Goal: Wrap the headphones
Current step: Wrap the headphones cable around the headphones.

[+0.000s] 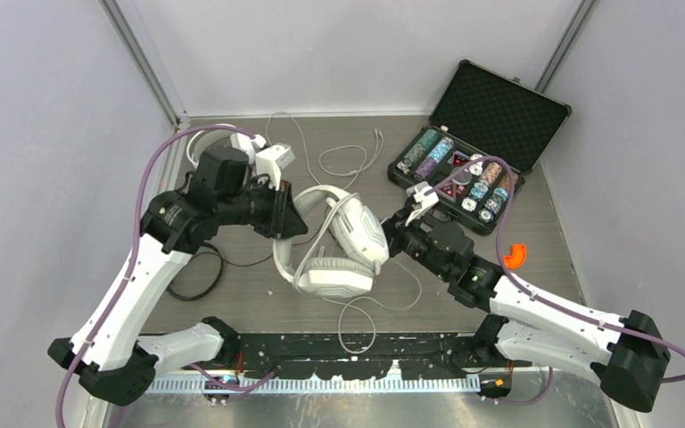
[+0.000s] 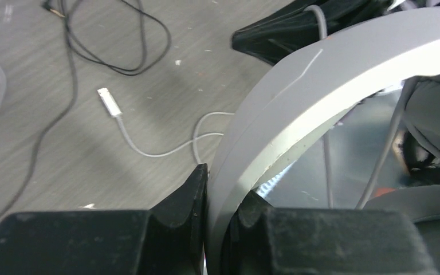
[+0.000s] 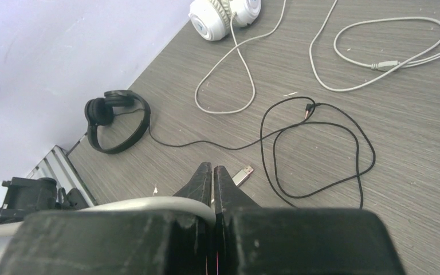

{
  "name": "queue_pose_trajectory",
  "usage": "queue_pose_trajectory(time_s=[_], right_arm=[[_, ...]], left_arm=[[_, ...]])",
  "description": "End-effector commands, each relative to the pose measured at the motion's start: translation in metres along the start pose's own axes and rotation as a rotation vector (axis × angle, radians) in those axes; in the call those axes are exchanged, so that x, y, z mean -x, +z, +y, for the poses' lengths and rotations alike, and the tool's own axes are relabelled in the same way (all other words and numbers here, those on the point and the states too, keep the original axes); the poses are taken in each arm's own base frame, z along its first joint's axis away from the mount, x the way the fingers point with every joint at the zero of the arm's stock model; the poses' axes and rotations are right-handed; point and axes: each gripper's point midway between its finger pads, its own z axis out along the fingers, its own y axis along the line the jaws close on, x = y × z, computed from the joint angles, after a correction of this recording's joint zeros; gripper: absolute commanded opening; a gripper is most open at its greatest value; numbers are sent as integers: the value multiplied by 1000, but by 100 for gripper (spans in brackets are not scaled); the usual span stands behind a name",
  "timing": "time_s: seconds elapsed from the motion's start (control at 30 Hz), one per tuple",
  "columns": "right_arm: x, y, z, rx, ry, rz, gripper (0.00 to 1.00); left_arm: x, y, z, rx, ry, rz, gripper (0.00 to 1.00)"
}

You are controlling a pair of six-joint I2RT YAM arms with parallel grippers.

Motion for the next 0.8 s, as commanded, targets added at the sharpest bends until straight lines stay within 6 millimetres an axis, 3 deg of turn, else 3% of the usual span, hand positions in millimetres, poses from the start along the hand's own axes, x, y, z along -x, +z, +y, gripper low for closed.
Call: queue_pose_trajectory(time_s=[0.0,0.17,0.3,0.4,0.47,0.53,0.77], right_arm=[[0,-6,-5,-55,24,108,1],[7,-12,-1,-49,63,115,1],[16,-15,-4,-68,43,80,11],[20,-18,-15,-98,-1,22,9],[27,-20,-9,-64,-20,-4,5],[31,-20,-2,-40,-33,14,0],[17,-30,16,-29,34,242,0]], left_arm=[[8,-17,7,29,241,-101,0],[8,-12,19,45,397,-137,0],[4,-5,17,2,470,-109,0],[1,-1,17,-18,494,-77,0],[-1,3,22,-11,514,-53,0],[-1,6,29,15,534,-37,0],[11,14,44,78,726,-27,0]])
